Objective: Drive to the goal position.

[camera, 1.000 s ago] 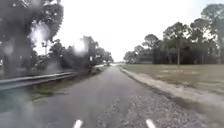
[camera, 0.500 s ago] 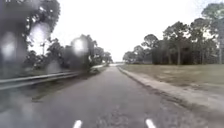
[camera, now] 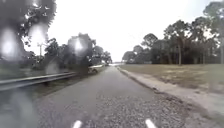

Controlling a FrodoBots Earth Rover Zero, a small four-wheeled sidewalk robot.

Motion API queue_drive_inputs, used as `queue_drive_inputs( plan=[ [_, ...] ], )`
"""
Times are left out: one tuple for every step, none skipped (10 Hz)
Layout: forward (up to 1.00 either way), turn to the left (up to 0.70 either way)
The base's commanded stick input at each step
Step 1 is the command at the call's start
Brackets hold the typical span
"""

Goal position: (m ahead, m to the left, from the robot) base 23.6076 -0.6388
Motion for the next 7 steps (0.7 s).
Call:
queue_drive_inputs(
  plan=[
    [0.99, 0.00],
    [0.99, 0.00],
    [0.99, 0.00],
    [0.99, 0.00],
    [0.99, 0.00],
    [0.99, 0.00],
    [0.99, 0.00]
  ],
)
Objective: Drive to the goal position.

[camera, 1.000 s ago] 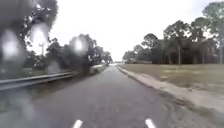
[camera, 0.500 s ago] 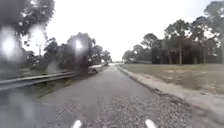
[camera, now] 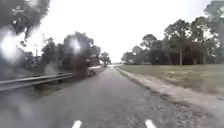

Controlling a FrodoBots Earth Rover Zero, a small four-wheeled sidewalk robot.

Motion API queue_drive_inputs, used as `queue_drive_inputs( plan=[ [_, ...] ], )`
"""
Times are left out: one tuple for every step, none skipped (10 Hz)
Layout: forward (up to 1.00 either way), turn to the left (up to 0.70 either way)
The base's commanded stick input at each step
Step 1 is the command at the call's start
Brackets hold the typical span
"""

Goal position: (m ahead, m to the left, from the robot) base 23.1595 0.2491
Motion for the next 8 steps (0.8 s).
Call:
queue_drive_inputs(
  plan=[
    [0.99, 0.00],
    [0.99, 0.00],
    [0.99, 0.00],
    [0.99, 0.00],
    [0.99, 0.00],
    [0.99, 0.00],
    [0.99, 0.00],
    [0.99, 0.00]
  ],
)
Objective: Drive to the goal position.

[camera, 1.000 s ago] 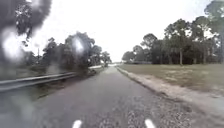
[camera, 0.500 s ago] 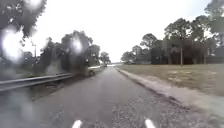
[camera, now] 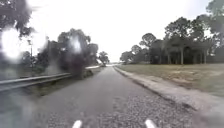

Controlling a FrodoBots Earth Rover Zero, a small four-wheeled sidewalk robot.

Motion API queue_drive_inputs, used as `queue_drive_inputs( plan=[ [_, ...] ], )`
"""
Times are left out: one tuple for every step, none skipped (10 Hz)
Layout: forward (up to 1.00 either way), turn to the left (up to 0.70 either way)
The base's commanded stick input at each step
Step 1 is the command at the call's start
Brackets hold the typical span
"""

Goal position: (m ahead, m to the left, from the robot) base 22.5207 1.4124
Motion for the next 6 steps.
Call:
queue_drive_inputs(
  plan=[
    [0.99, 0.00],
    [0.99, 0.00],
    [0.99, 0.00],
    [0.99, 0.00],
    [0.99, 0.00],
    [0.99, 0.00]
  ],
)
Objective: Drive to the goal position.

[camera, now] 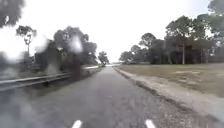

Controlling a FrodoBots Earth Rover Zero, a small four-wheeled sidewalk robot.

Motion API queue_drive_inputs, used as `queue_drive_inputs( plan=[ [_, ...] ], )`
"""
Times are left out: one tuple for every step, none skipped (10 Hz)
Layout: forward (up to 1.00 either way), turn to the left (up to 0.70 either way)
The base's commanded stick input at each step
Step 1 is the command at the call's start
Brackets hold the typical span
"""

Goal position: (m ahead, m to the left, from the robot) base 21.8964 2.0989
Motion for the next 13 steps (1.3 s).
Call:
queue_drive_inputs(
  plan=[
    [0.99, 0.00],
    [0.99, 0.00],
    [0.99, 0.00],
    [0.99, 0.00],
    [0.99, 0.00],
    [0.99, 0.00],
    [0.99, 0.00],
    [0.99, 0.00],
    [0.99, 0.00],
    [0.99, 0.00],
    [0.99, 0.00],
    [0.99, 0.00],
    [0.99, 0.00]
  ],
)
